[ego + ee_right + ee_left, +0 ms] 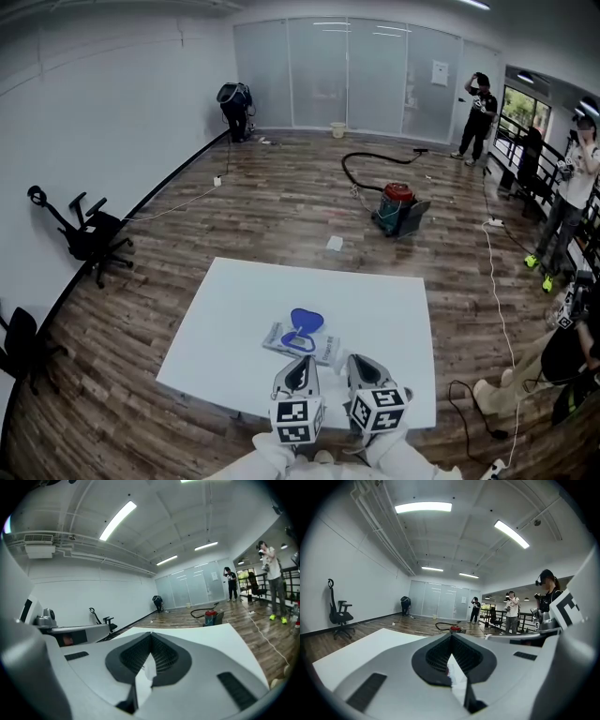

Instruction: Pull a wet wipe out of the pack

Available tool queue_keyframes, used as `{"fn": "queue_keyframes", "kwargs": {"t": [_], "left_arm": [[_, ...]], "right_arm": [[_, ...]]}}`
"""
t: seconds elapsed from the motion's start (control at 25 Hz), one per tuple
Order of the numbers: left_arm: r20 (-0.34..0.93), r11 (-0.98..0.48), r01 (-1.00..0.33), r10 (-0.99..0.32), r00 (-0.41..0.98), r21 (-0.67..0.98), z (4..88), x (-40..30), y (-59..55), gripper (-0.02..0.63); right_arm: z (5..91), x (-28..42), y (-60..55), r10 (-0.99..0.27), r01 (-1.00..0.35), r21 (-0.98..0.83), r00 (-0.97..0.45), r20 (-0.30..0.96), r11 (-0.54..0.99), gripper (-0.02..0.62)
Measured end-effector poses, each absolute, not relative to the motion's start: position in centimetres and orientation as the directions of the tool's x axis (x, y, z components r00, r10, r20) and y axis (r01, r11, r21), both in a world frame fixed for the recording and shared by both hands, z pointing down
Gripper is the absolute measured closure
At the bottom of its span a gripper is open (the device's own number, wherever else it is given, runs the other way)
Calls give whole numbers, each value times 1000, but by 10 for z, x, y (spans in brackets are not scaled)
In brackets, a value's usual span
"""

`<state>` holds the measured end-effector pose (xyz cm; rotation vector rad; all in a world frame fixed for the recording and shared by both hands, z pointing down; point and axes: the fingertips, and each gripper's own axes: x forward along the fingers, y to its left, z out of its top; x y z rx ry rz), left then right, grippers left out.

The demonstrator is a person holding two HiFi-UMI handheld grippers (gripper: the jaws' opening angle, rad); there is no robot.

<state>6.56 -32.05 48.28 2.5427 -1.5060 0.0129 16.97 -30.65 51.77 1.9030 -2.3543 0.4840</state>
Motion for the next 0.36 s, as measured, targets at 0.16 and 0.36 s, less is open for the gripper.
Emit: {"fn": "queue_keyframes", "kwargs": {"t": [0.16,0.36], "left_arm": [[100,-470,-868,-867,488,158,483,69,-319,606],[95,-477,-865,-864,494,158,482,73,-321,606]], "right_arm": [[514,173,-304,-943,-967,-185,-220,247,177,586],[515,177,-305,-946,-970,-178,-207,251,165,586]]}}
